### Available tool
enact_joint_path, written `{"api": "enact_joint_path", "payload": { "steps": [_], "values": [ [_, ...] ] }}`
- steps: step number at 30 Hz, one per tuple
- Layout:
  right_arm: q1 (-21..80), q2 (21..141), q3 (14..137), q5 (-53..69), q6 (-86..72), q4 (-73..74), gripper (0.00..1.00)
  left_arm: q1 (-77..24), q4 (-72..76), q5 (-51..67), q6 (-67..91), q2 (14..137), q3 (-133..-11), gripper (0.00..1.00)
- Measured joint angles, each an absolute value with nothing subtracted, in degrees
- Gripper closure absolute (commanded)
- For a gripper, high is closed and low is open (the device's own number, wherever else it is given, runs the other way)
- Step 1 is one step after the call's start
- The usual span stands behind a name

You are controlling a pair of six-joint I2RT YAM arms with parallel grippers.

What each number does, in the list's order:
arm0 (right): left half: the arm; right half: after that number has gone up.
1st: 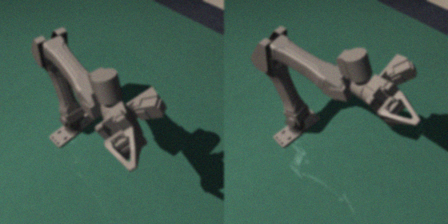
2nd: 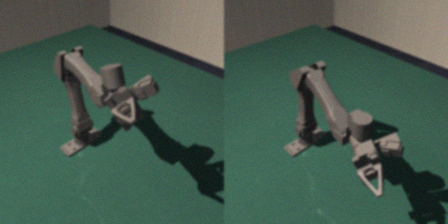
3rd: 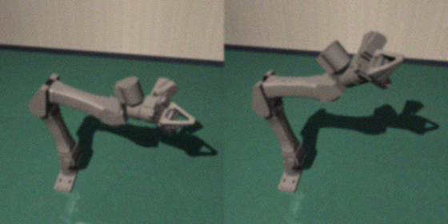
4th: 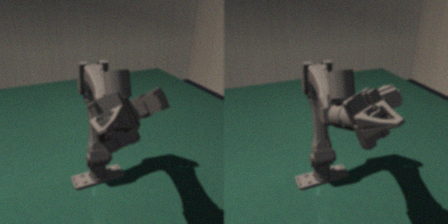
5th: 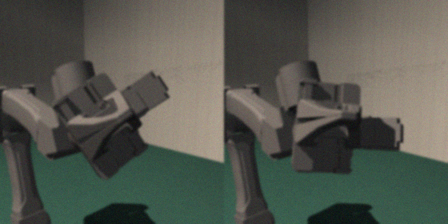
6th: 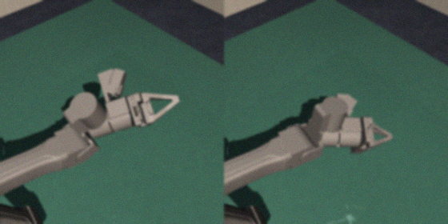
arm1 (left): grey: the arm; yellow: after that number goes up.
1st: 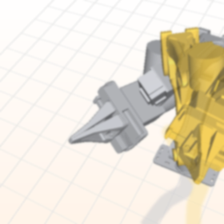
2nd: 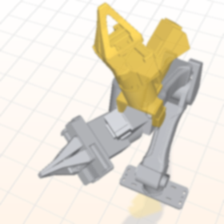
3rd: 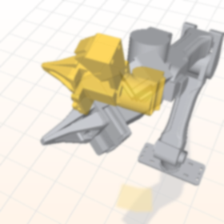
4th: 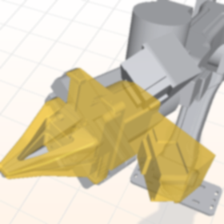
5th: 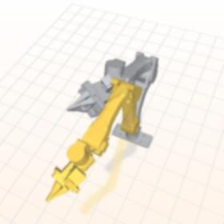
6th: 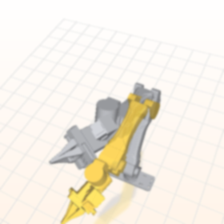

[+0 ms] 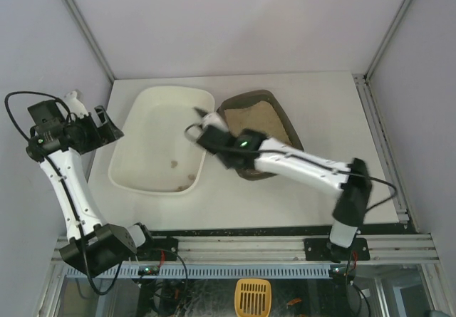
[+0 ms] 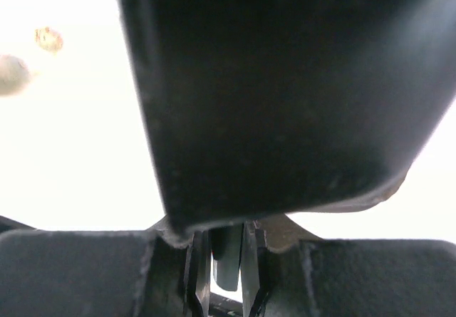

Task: Clean the litter box

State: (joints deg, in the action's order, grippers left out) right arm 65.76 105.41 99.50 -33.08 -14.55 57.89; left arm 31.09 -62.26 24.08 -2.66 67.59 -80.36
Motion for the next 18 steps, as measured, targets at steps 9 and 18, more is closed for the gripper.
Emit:
{"api": "enact_joint_path", "payload": {
  "steps": [9, 18],
  "values": [
    [37.4, 90.5, 93.1, -10.7, -26.3, 64.5, 1.00, 7.6, -56.3, 31.8, 11.2, 77.1, -86.1, 0.00],
    [32.1, 107.4, 102.5, 4.1, -32.9, 83.3, 1.00, -9.2, -51.2, 25.0, 31.8, 85.0, -89.6, 0.00]
  ]
}}
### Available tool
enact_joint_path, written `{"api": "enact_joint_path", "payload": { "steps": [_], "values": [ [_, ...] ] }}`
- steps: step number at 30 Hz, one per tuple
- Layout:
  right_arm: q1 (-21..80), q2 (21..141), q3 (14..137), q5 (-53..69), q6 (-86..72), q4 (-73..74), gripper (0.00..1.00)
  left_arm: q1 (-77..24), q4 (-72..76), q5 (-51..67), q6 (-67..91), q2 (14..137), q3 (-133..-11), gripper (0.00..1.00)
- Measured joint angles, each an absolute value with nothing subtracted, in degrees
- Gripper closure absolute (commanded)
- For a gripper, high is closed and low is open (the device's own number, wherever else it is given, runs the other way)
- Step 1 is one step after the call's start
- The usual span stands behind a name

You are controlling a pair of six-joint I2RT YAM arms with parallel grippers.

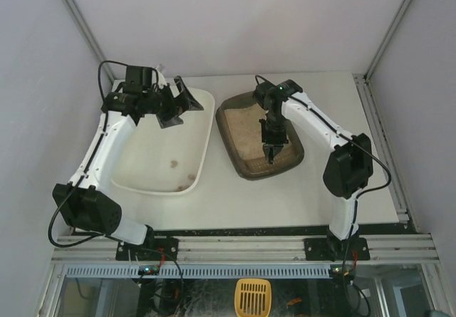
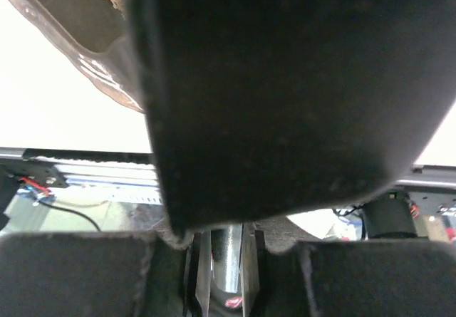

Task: Clean the litter box

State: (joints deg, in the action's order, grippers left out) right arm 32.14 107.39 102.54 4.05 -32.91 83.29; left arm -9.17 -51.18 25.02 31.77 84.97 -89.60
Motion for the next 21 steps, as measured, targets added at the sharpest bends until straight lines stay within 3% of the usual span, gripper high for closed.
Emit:
{"api": "enact_joint_path", "payload": {
  "steps": [9, 21],
  "values": [
    [25.2, 114.8, 111.8, 9.7, -36.4, 89.8, 1.00, -14.2, -44.6, 21.4, 49.6, 86.2, -86.0, 0.00],
    [23.5, 126.7, 114.7, 10.2, -36.6, 90.7, 1.00, -4.8, -44.8, 21.0, 43.6, 77.1, -80.8, 0.00]
  ]
}}
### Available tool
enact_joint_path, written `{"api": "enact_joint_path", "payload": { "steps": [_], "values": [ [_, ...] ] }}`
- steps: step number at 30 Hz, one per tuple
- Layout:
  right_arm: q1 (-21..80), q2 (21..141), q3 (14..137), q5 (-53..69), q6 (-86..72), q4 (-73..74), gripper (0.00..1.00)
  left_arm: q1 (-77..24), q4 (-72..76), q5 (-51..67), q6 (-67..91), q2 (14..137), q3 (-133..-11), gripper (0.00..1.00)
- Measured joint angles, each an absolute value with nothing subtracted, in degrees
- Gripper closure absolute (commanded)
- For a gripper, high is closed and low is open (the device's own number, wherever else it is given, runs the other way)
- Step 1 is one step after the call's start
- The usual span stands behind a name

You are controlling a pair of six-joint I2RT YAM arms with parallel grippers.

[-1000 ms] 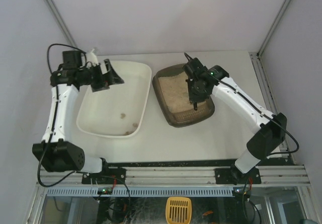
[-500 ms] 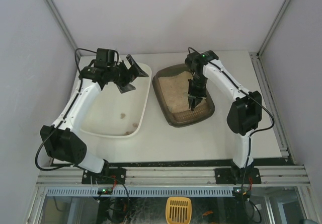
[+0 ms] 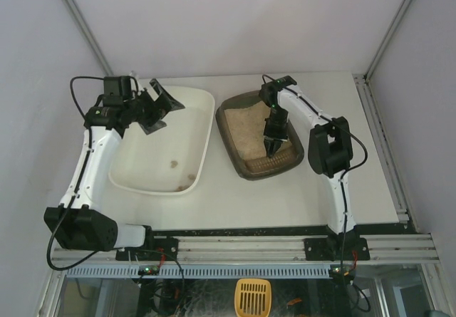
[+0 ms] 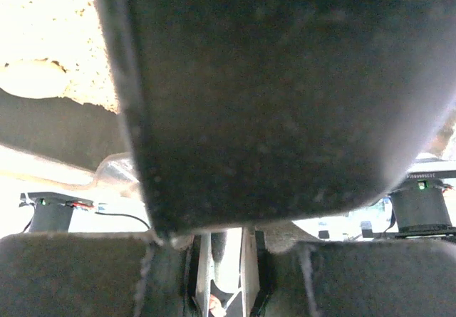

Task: Clean the litter box

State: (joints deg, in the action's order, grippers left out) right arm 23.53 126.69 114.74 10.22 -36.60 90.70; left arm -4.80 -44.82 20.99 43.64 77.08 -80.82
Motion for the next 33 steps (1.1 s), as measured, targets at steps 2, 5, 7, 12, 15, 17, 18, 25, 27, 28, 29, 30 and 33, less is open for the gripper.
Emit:
{"api": "enact_joint_path", "payload": {
  "steps": [2, 5, 7, 12, 15, 17, 18, 25, 27, 28, 29, 30, 33],
  "values": [
    [23.7, 127.9, 116.0, 9.7, -36.6, 90.8, 1.00, -3.4, -45.6, 20.2, 41.2, 76.2, -80.9, 0.00],
    [23.6, 128.8, 117.1, 9.6, -36.4, 91.2, 1.00, -1.4, -47.3, 18.5, 37.6, 75.8, -80.9, 0.00],
    [23.6, 129.4, 117.9, 9.7, -36.4, 91.4, 1.00, -0.1, -48.1, 17.5, 36.0, 75.8, -80.9, 0.00],
    [23.7, 131.1, 120.8, 10.3, -36.4, 92.7, 1.00, 2.9, -49.0, 15.9, 33.9, 75.7, -80.9, 0.00],
    [24.2, 131.9, 122.2, 11.0, -36.4, 93.3, 1.00, 3.5, -49.2, 15.3, 33.4, 75.7, -80.8, 0.00],
    [24.4, 132.4, 123.1, 11.4, -36.4, 93.4, 1.00, 3.5, -49.3, 15.2, 33.3, 75.7, -80.8, 0.00],
    [24.6, 132.6, 123.4, 11.5, -36.4, 93.4, 1.00, 3.5, -49.4, 15.2, 33.2, 75.7, -80.8, 0.00],
    [25.7, 132.7, 123.5, 11.7, -36.4, 92.4, 1.00, 3.8, -50.5, 14.7, 32.0, 75.6, -80.8, 0.00],
    [25.8, 132.7, 123.5, 11.9, -36.4, 92.2, 1.00, 3.9, -50.6, 14.5, 31.9, 75.6, -80.8, 0.00],
    [25.8, 132.7, 123.5, 12.1, -36.4, 92.1, 1.00, 4.0, -50.8, 14.4, 31.8, 75.6, -80.8, 0.00],
    [25.9, 132.7, 123.5, 12.2, -36.4, 91.9, 1.00, 4.1, -51.0, 14.3, 31.7, 75.6, -80.8, 0.00],
    [26.0, 132.7, 123.5, 12.3, -36.4, 91.8, 1.00, 4.1, -51.2, 14.2, 31.7, 75.6, -80.8, 0.00],
    [26.5, 132.7, 123.5, 14.1, -35.7, 90.6, 1.00, 4.3, -51.9, 14.1, 31.2, 75.6, -80.8, 0.00]
  ]
}}
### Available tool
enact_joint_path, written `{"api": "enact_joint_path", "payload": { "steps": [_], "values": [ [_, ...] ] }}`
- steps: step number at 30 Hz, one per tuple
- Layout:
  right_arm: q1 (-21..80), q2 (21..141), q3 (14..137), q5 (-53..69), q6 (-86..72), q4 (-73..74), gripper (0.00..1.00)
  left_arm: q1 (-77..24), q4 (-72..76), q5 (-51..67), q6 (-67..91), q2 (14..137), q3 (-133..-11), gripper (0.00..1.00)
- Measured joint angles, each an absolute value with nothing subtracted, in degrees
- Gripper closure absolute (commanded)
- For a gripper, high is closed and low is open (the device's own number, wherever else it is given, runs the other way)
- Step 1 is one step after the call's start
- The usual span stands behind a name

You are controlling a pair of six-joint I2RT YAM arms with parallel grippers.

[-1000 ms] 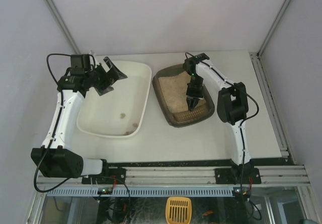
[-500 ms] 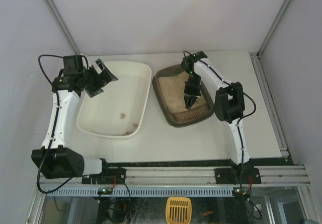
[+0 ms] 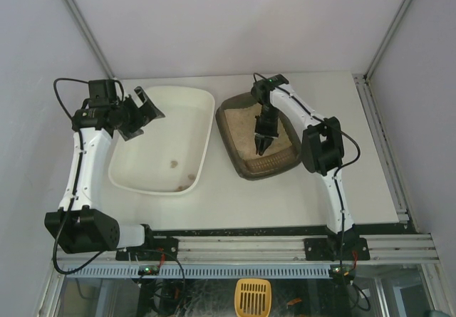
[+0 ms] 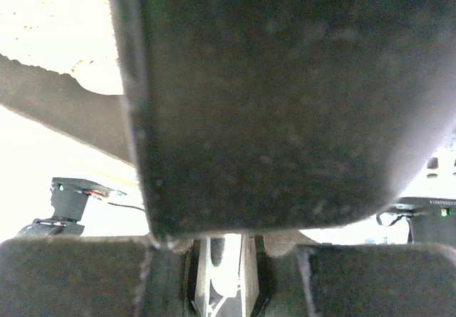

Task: Clean the litter box

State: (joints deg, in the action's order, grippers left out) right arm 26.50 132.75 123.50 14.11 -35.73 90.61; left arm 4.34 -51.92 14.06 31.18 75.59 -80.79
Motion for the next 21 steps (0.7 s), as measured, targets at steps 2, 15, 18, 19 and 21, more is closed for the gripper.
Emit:
{"api": "enact_joint_path", "payload": {
  "steps": [2, 15, 18, 19, 21],
  "values": [
    [27.1, 132.8, 123.5, 14.8, -35.0, 89.8, 1.00, 4.4, -52.2, 13.8, 30.8, 75.6, -80.8, 0.00],
    [28.1, 129.6, 116.0, 14.0, -31.8, 83.5, 1.00, 5.0, -53.3, 13.0, 28.8, 75.6, -80.8, 0.00],
    [28.2, 128.4, 113.6, 12.9, -30.6, 81.7, 1.00, 5.0, -53.3, 13.0, 28.7, 75.6, -80.8, 0.01],
    [28.2, 128.1, 113.1, 12.7, -30.3, 81.3, 1.00, 5.0, -53.3, 13.0, 28.6, 75.6, -80.8, 0.01],
    [28.2, 127.6, 112.2, 12.7, -29.8, 80.4, 1.00, 5.0, -53.3, 13.0, 28.3, 75.6, -80.8, 0.01]
  ]
}}
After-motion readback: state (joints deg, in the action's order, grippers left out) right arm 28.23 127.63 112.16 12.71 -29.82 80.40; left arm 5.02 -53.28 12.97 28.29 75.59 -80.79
